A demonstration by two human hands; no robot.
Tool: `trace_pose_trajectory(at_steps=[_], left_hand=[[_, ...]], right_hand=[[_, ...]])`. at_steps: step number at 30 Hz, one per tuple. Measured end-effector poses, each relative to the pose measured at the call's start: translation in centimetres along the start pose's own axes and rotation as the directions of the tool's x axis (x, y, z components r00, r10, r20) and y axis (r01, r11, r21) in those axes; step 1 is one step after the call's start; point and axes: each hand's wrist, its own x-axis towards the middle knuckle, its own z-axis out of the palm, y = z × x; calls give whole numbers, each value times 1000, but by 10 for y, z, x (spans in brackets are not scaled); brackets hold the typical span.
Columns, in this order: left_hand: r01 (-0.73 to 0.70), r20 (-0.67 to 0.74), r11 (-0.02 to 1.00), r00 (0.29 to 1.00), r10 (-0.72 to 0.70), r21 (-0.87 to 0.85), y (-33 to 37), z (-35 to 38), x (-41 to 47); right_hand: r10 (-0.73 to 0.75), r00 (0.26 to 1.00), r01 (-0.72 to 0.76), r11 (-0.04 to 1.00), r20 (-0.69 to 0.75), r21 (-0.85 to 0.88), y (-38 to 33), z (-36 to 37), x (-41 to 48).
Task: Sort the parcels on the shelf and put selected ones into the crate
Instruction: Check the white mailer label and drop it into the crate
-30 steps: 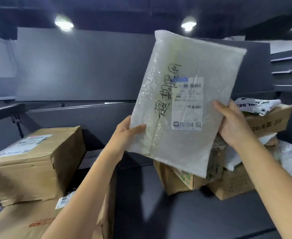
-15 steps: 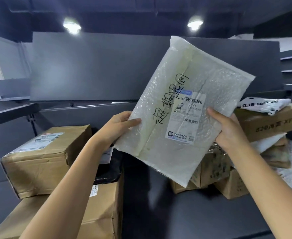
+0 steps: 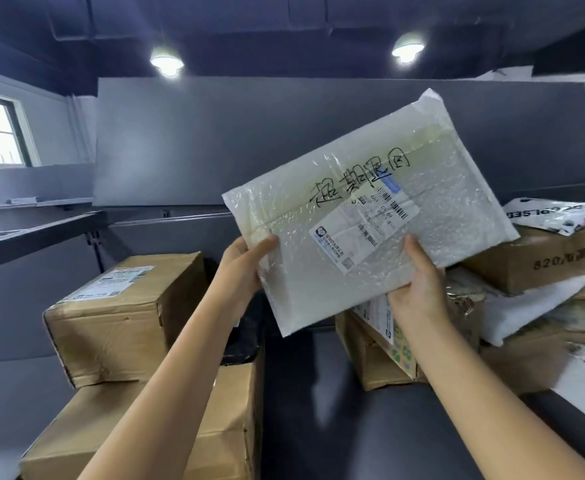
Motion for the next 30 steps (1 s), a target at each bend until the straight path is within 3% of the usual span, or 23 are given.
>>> trace_pose_trajectory(at_steps=[6, 12, 15, 18, 23, 30], left_hand=[[-74, -87, 997, 994, 71, -38, 9, -15, -10], [-160, -139, 986, 976, 165, 49, 35, -46, -14], [-163, -137, 986, 977, 166, 33, 41, -48, -16], [-151, -135, 988, 979, 152, 18, 41, -46, -15], [-106, -184, 990, 975, 123, 97, 37, -40, -13], [7, -302, 978, 952, 57, 207, 25, -35, -1]], right_hand=[[78, 988, -80, 997, 131, 11, 8, -6, -10], [24, 989, -16, 998, 143, -61, -40, -37, 15], [46, 971, 34, 945, 235, -326, -58, -38, 25], [155, 916, 108, 793, 370, -600, -61, -20, 19], [102, 958, 126, 694, 270, -709, -52, -16, 27], [140, 973, 43, 675, 185, -736, -46, -21, 29]])
